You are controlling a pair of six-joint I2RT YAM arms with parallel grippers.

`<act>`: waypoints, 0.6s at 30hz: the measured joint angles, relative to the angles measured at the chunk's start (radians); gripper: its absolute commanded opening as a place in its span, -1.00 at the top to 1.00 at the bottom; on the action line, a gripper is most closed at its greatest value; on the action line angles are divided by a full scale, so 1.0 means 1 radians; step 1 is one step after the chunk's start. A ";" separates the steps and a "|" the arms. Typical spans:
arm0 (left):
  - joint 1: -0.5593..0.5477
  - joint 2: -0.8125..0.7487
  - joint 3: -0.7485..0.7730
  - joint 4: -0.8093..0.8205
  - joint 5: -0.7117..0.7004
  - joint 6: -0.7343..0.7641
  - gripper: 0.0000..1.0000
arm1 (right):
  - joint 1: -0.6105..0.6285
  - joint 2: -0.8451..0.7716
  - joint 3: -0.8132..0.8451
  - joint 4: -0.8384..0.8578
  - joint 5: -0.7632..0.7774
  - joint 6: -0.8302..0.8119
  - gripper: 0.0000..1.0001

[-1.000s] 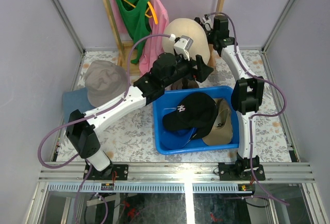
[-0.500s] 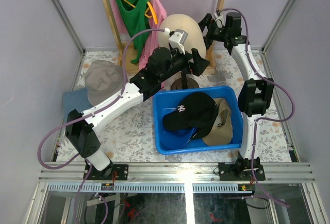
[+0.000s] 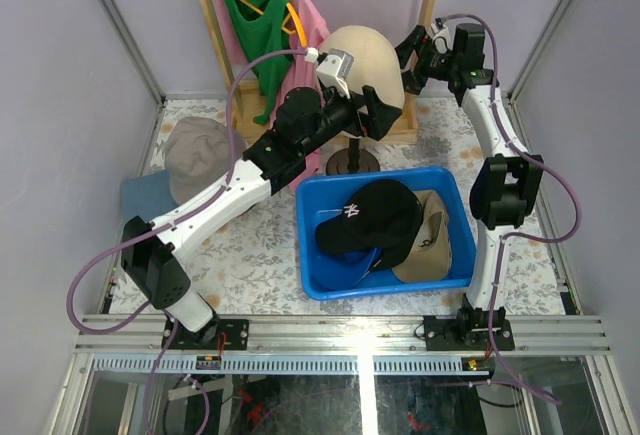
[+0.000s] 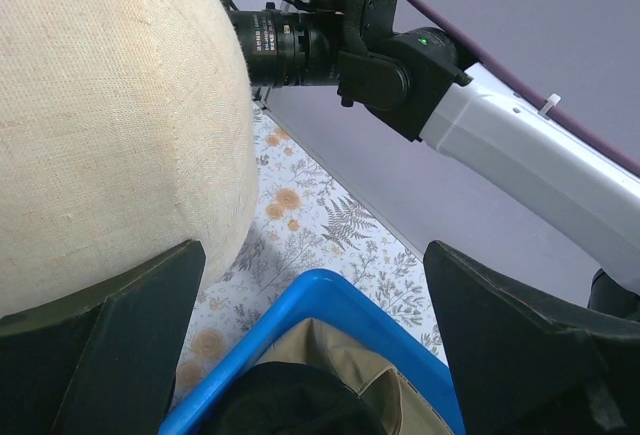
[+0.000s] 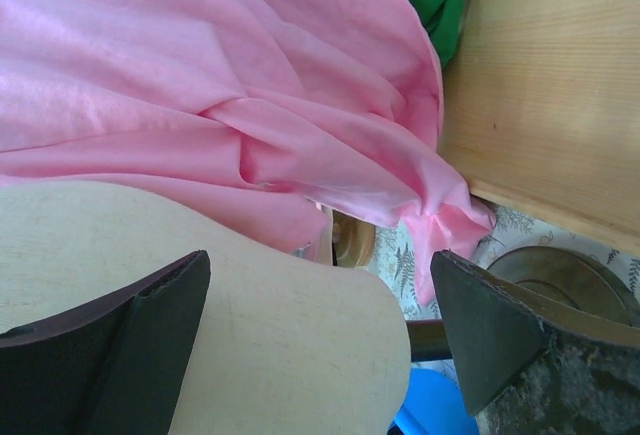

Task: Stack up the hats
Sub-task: Move the hat stand to the center of the board.

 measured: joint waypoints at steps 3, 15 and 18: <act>0.000 0.000 0.000 0.000 0.006 -0.001 -0.84 | -0.005 -0.008 -0.013 -0.020 0.006 -0.025 -1.00; 0.002 -0.034 0.004 0.010 0.011 -0.003 -0.85 | -0.069 -0.113 -0.080 -0.106 0.099 -0.116 -0.99; 0.006 -0.053 0.014 0.019 0.011 -0.006 -0.85 | -0.088 -0.145 -0.109 -0.117 0.140 -0.136 -1.00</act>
